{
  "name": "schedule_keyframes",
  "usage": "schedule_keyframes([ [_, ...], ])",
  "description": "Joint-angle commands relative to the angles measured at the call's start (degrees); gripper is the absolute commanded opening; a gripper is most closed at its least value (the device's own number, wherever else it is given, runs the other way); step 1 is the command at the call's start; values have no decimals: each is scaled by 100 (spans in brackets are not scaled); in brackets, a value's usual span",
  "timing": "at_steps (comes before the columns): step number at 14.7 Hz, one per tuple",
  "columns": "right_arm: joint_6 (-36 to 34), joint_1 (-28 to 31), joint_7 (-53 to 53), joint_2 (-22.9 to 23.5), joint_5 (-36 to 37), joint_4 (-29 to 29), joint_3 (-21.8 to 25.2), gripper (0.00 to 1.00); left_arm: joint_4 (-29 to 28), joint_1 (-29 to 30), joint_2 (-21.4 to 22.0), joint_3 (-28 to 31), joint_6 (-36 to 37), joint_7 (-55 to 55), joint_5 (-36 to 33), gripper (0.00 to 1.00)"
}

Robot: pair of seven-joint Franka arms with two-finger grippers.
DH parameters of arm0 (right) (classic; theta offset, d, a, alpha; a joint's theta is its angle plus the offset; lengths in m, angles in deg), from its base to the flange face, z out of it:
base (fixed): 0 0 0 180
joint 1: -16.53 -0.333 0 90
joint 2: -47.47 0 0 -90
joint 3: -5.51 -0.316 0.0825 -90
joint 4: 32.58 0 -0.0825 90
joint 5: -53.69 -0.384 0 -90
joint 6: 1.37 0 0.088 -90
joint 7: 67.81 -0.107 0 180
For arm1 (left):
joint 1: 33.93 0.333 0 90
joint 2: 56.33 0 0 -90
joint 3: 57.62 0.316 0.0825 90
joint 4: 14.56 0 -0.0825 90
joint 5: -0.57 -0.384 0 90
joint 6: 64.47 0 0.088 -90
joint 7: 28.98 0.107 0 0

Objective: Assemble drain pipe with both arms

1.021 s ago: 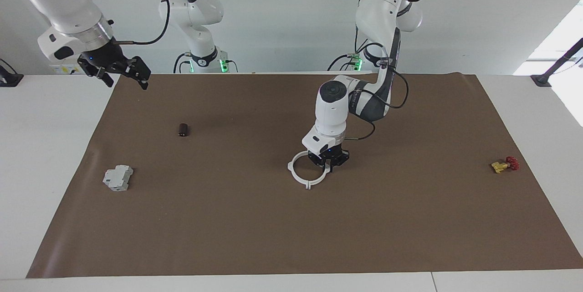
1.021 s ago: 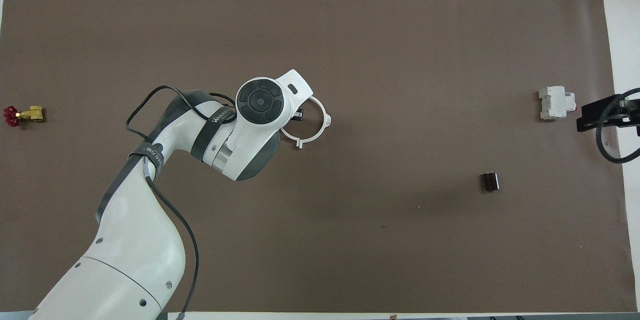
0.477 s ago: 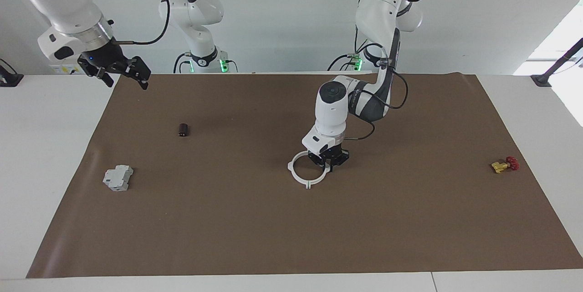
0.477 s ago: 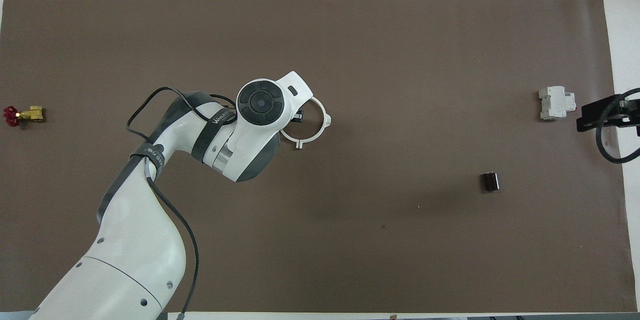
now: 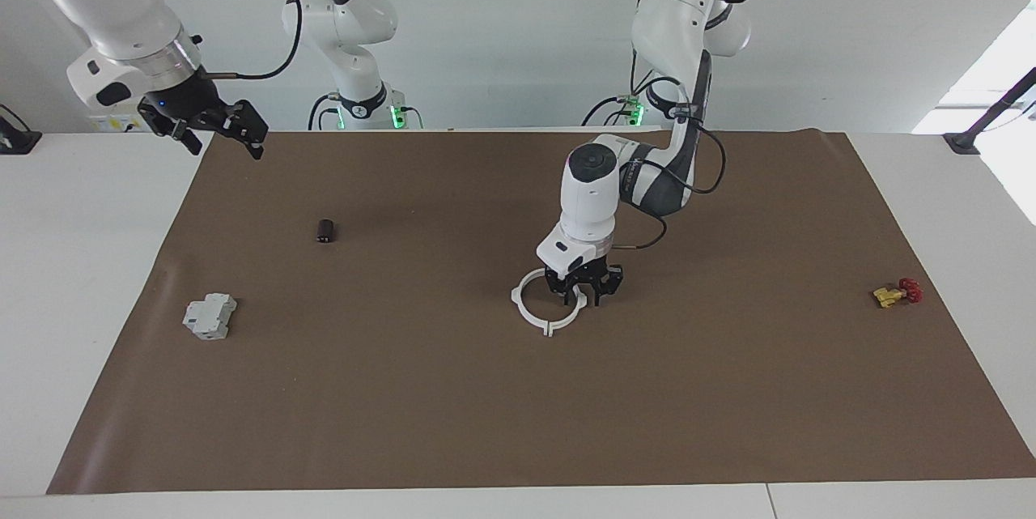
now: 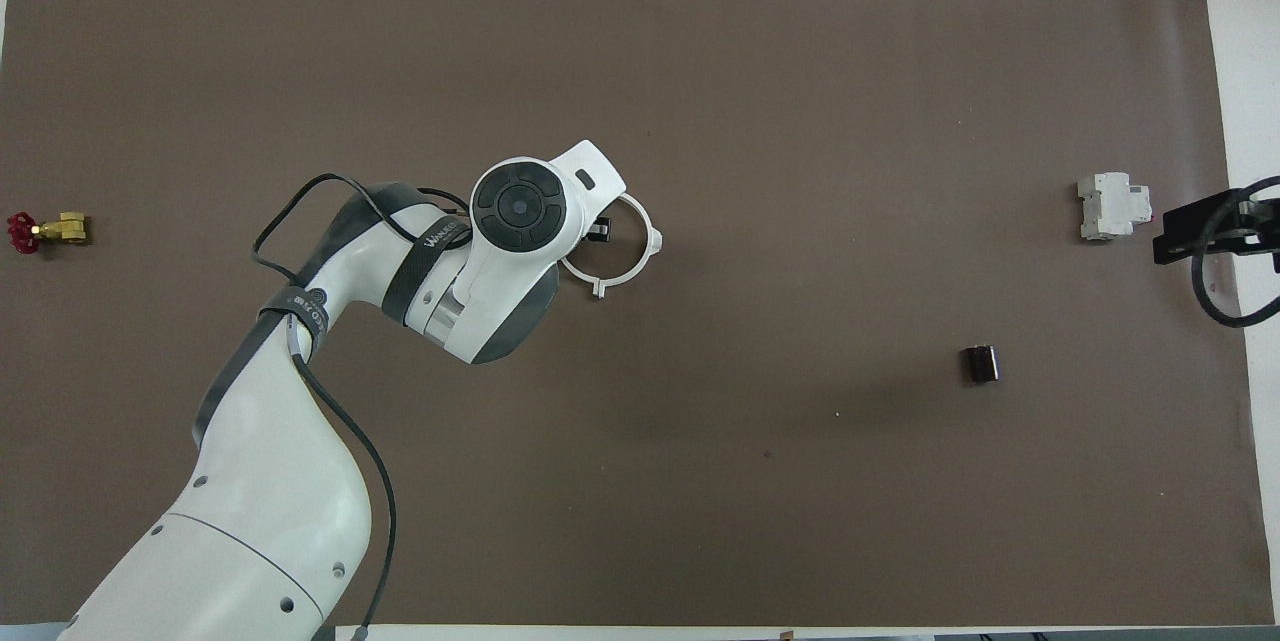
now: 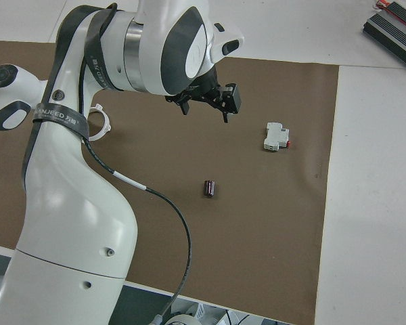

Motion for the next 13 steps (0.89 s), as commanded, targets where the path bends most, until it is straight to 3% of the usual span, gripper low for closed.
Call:
schedule_keyframes([
  [1, -51, 60, 171, -48, -108, -35, -13, 100, -132, 198, 259, 35, -13, -60, -89, 100],
  [9, -51, 60, 171, -48, -108, -43, -13, 100, -808, 1507, 1700, 18, 963, 81, -89, 100],
  [13, -51, 60, 171, -48, -108, -43, -13, 100, -968, 2193, 2316, 18, 1436, 983, -81, 100],
])
